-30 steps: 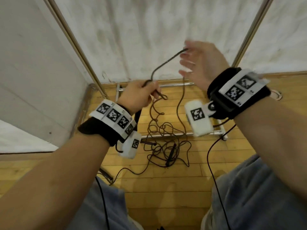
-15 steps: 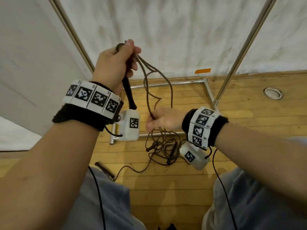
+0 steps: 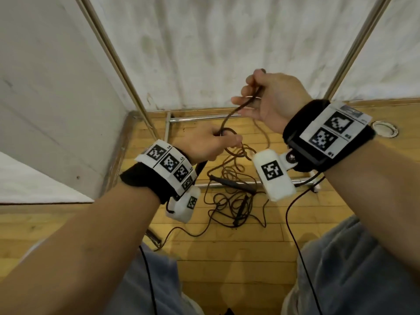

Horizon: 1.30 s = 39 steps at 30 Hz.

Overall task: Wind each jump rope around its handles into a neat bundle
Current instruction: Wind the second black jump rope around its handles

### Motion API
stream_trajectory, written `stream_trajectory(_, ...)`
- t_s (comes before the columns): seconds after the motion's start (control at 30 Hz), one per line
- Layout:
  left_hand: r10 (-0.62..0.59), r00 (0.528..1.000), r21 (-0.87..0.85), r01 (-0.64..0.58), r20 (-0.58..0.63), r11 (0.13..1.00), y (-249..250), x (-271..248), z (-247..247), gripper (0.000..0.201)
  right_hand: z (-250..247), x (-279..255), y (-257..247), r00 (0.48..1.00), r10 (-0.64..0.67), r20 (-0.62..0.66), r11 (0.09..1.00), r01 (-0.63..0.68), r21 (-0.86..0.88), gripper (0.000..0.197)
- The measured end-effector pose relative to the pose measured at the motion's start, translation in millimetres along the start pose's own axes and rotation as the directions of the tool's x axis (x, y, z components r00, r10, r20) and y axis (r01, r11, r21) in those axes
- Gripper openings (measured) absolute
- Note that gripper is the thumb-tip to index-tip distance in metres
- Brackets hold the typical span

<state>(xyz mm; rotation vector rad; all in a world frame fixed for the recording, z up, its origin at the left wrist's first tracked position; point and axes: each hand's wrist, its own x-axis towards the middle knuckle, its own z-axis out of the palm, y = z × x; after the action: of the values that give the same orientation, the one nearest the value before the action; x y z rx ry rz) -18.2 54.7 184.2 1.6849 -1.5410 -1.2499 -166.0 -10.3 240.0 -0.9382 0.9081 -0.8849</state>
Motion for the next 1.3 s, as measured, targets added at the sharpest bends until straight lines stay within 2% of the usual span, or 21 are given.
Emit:
stream_trajectory(0.1,0.025,0.998,-0.006,-0.026,-0.053,1.0,1,2,0,0.032,-8,4,-4,0.997,-0.036,-0.07,0.988,0.046,0.145,0.027)
stream_trajectory(0.17,0.07,0.982,-0.026,-0.075,-0.178,0.997,2,3,-1,0.032,-13,2,1,1.0,0.013,-0.021,0.985,-0.009,0.172,0.02)
stream_trajectory(0.23,0.084,0.948,-0.11,-0.123,-0.308,0.986,5,5,-5,0.034,-16,-3,16,0.995,0.08,0.056,0.992,-0.085,0.095,0.006)
stream_trajectory(0.3,0.054,0.925,-0.219,-0.146,-0.377,0.965,11,6,-10,0.037,-13,-10,36,0.983,0.124,0.133,0.99,-0.114,-0.079,0.011)
stream_trajectory(0.4,0.01,0.925,-0.364,-0.159,-0.38,0.918,21,5,-16,0.037,-8,-13,60,0.956,0.173,0.235,0.934,-0.083,-0.348,0.016)
stream_trajectory(0.47,0.014,0.931,-0.421,-0.179,-0.366,0.889,27,4,-18,0.035,-3,-10,64,0.955,0.179,0.236,0.931,-0.087,-0.354,0.018)
stream_trajectory(0.6,0.018,0.938,-0.5,-0.201,-0.345,0.842,34,1,-24,0.035,11,-9,67,0.968,0.087,0.235,0.928,0.008,-0.374,0.013)
stream_trajectory(0.67,0.02,0.928,-0.421,-0.188,-0.373,0.887,32,0,-30,0.042,14,-8,63,0.984,0.027,0.174,0.933,0.037,-0.357,0.016)
stream_trajectory(0.77,0.036,0.911,-0.026,-0.051,-0.411,0.998,21,-4,-39,0.053,9,-5,49,0.998,-0.023,0.056,0.976,0.035,-0.216,0.02)
stream_trajectory(0.83,0.03,0.957,0.133,0.01,-0.289,0.991,12,-6,-35,0.036,3,-2,38,0.999,-0.006,0.045,1.0,0.004,0.031,0.023)
stream_trajectory(0.93,0.042,0.993,0.091,-0.032,-0.106,0.995,5,-7,-21,0.01,1,0,24,0.998,0.053,0.021,0.942,-0.057,0.331,0.027)
stream_trajectory(1.0,0.084,0.989,0.075,-0.075,-0.119,0.994,7,-6,-14,0.004,-1,4,20,0.996,0.083,-0.036,0.915,-0.062,0.399,0.029)
stream_trajectory(1.03,0.086,0.984,0.058,-0.077,-0.157,0.995,8,-4,-13,0.009,-3,5,18,0.992,0.108,-0.067,0.93,-0.077,0.36,0.032)
stream_trajectory(1.07,0.083,0.975,0.041,-0.076,-0.204,0.996,9,-4,-13,0.012,-5,7,17,0.985,0.134,-0.109,0.968,-0.107,0.225,0.038)
stream_trajectory(1.1,0.084,0.964,0.028,-0.08,-0.251,0.996,10,-4,-15,0.015,-9,9,18,0.979,0.135,-0.154,0.988,-0.144,-0.05,0.046)
stream_trajectory(1.13,0.089,0.955,0.016,-0.088,-0.284,0.996,12,-4,-16,0.016,-15,10,19,0.979,0.109,-0.171,0.897,-0.171,-0.407,0.053)
stream_trajectory(1.17,0.092,0.951,0.006,-0.095,-0.296,0.995,14,-4,-18,0.017,-21,12,21,0.984,0.06,-0.168,0.681,-0.164,-0.714,0.058)
stream_trajectory(1.2,0.094,0.953,0.008,-0.096,-0.289,0.995,15,-4,-19,0.019,-26,15,23,0.989,-0.023,-0.145,0.442,-0.12,-0.889,0.06)
stream_trajectory(1.23,0.1,0.958,0.021,-0.098,-0.268,0.995,17,-5,-20,0.02,-29,17,25,0.987,-0.125,-0.105,0.293,-0.064,-0.954,0.059)
stream_trajectory(1.27,0.109,0.966,0.045,-0.102,-0.236,0.994,18,-7,-20,0.021,-31,17,28,0.971,-0.232,-0.065,0.254,-0.004,-0.967,0.056)
stream_trajectory(1.3,0.118,0.972,0.081,-0.103,-0.202,0.991,19,-8,-19,0.022,-31,19,30,0.948,-0.316,-0.031,0.288,0.065,-0.955,0.05)
